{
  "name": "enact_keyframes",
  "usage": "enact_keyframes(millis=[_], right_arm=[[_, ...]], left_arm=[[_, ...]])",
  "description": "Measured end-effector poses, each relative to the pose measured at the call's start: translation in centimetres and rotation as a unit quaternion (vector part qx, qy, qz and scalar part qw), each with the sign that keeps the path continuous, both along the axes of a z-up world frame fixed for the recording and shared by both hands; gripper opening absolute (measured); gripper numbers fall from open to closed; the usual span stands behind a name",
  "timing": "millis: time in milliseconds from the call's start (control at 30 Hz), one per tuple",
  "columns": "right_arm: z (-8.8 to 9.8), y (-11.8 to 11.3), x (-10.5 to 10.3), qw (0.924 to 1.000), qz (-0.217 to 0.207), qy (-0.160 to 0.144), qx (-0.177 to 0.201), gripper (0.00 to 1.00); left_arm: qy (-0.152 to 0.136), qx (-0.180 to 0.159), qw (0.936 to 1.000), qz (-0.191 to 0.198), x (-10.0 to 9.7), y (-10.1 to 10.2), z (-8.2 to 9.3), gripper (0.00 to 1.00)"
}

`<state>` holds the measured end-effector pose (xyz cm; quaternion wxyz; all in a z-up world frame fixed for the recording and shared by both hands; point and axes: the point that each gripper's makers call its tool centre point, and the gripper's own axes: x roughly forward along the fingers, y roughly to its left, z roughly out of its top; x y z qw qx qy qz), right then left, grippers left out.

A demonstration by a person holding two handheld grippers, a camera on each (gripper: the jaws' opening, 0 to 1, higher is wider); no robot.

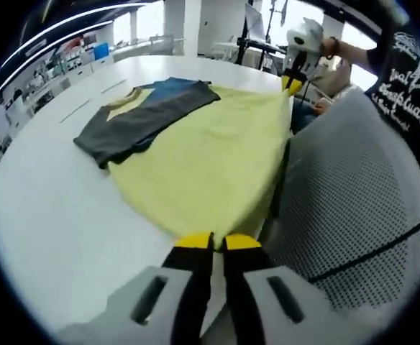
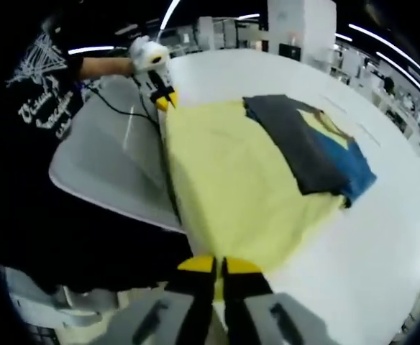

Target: Fold the garment on the visible template until the final outline fits inside the template.

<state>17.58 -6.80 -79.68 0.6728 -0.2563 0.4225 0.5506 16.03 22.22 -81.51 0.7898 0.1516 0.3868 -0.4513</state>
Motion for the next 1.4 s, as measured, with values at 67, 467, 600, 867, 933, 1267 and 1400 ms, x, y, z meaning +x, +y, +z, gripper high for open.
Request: enact_keyframes(millis=[67, 467, 600, 867, 933, 1267, 1400], right_arm=[[0.5, -0.1, -0.1, 1.0, -0.005, 0.005, -0.002, 0.0], [2.9, -0.4, 3.1, 0.9991, -0.013, -0.038, -0.012, 0.0], [4.2, -0.5, 5.3, 0.997, -0.022, -0.07, -0.024, 0.0], [6.2, -0.1, 8.7, 0.9914, -0.018, -0.126, -0.03, 0.0], [6.5, -0.1, 9.4, 0.9903, -0.024, -0.134, -0.03, 0.0], [8.2, 0.2, 13.5, 0.9823, -0.047, -0.178, -0.032, 0.0], [8.7, 0.2, 15.5, 0.9778, -0.057, -0.199, -0.032, 0.0]], left_arm=[[0.001, -0.008, 1.0, -0.001, -0.4, -0.1, 0.4, 0.01], [-0.011, -0.034, 0.9992, 0.016, 1.6, 0.6, 2.8, 0.01], [-0.023, -0.044, 0.9983, 0.03, 3.2, 0.8, 4.1, 0.01], [-0.056, -0.074, 0.993, 0.073, 7.0, 0.3, 7.3, 0.01], [-0.06, -0.084, 0.9908, 0.088, 7.9, -0.1, 7.9, 0.01], [-0.079, -0.099, 0.9838, 0.127, 11.7, 0.5, 9.4, 0.01], [-0.091, -0.107, 0.978, 0.154, 13.6, 0.8, 9.9, 0.01]])
